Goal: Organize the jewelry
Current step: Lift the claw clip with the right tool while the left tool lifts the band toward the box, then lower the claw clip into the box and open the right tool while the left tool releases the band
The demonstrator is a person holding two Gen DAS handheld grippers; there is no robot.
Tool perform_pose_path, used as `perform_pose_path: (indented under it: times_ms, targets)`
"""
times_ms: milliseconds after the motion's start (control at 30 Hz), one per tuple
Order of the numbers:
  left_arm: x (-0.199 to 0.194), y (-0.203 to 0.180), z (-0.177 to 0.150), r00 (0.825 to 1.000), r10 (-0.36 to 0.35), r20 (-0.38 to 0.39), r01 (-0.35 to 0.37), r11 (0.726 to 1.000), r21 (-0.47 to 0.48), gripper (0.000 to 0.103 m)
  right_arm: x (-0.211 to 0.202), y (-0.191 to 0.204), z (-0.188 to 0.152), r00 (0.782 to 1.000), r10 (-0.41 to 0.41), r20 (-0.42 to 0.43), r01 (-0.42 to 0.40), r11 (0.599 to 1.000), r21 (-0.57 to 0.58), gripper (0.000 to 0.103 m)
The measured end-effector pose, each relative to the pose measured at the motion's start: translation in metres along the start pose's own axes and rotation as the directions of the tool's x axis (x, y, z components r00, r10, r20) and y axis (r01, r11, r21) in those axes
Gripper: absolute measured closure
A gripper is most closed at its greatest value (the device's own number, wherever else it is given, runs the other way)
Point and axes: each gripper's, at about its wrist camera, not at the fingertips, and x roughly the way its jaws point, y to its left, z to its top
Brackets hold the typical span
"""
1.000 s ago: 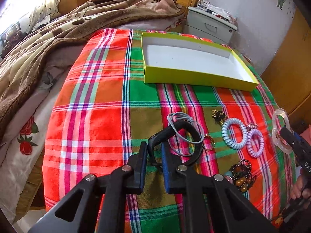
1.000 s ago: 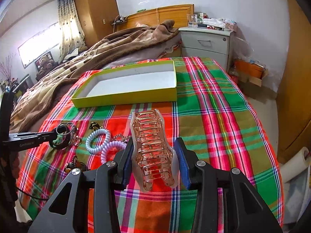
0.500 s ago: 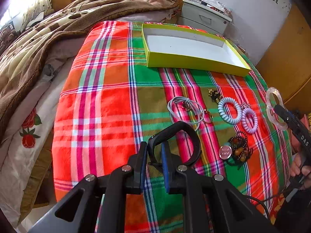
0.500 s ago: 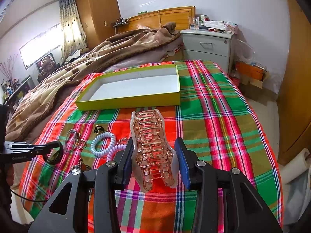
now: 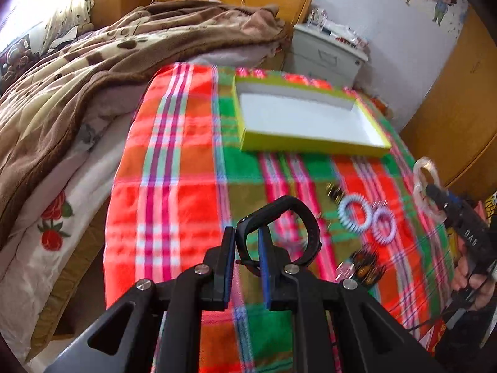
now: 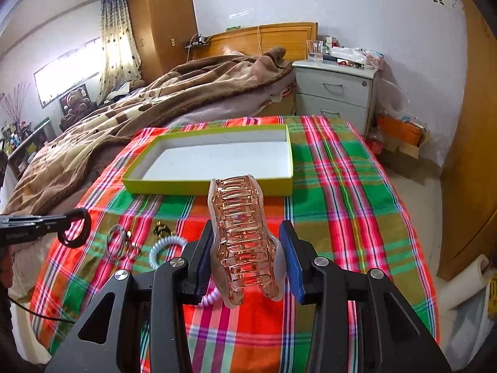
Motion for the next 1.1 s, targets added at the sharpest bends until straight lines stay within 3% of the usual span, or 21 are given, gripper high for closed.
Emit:
perform_pose_path:
  times_ms: [567, 1100]
  targets:
    - [0.031, -0.014, 0.091, 0.995, -0.046, 0.085, 0.046, 0.999, 0.005, 0.087, 0.049, -0.012, 0.076, 0.999, -0.040, 0.015, 0.040, 0.999, -0.016, 0.061]
    - [0.107, -0.015, 0.150, 0.996, -0.081, 0.038, 0.083, 0.995, -0.055, 0.087, 0.134, -0.022, 0.104, 0.994, -0.060, -0.089, 0.058, 0.998, -0.031, 0.061]
